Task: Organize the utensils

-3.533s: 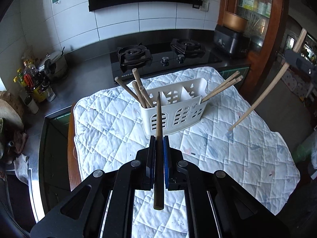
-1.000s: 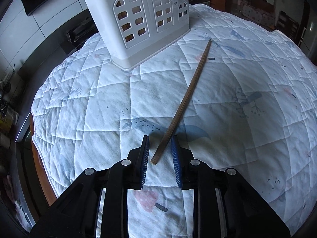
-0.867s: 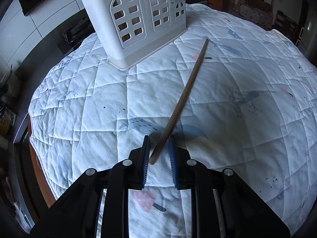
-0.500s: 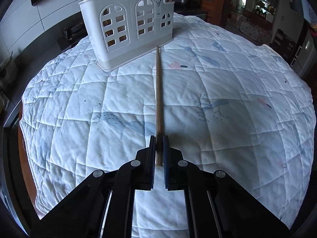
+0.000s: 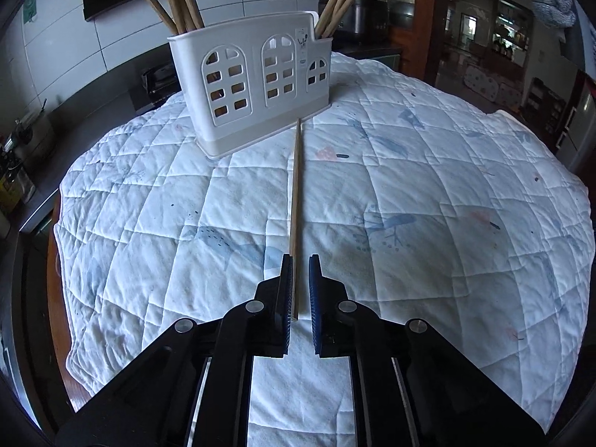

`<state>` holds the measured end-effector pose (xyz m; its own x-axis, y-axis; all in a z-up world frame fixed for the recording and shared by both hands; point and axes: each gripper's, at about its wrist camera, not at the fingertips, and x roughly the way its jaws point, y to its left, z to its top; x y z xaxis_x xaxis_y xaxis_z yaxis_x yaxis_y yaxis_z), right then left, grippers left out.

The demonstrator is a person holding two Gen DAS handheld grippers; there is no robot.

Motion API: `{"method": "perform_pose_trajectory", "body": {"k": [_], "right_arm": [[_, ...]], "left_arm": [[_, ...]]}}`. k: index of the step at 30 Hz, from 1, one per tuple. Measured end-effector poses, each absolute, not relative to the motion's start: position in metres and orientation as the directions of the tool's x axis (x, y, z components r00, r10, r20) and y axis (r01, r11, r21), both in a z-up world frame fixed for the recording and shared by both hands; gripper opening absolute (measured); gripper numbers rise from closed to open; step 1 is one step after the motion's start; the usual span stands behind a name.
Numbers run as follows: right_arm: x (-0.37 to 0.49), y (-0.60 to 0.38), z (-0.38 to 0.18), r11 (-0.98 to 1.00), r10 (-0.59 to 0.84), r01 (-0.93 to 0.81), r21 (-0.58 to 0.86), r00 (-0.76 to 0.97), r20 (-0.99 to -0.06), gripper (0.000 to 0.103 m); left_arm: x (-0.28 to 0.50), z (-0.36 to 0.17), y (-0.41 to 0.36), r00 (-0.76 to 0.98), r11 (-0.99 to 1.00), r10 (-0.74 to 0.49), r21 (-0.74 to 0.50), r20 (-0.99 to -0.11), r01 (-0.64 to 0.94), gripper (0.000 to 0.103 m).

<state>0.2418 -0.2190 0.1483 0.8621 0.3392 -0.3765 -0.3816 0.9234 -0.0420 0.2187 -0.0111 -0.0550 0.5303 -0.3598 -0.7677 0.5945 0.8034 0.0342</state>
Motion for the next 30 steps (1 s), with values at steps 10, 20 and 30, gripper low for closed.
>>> {"method": "perform_pose_trajectory", "body": {"k": [10, 20, 30], "right_arm": [[0.238, -0.217, 0.137, 0.916, 0.357, -0.399, -0.027, 0.846, -0.395, 0.025], [0.228, -0.215, 0.131, 0.911, 0.372, -0.413, -0.015, 0.836, -0.404, 0.025], [0.211, -0.221, 0.135, 0.913, 0.377, -0.407, 0.006, 0.841, -0.388, 0.025]], "left_arm": [[0.235, -0.079, -0.005, 0.44, 0.797, -0.382, -0.049, -0.812, 0.602, 0.012], [0.235, -0.081, 0.001, 0.452, 0.822, -0.405, -0.1, -0.795, 0.561, 0.007], [0.204, -0.035, 0.0, 0.561, 0.841, -0.48, -0.172, -0.675, 0.513, 0.006]]}}
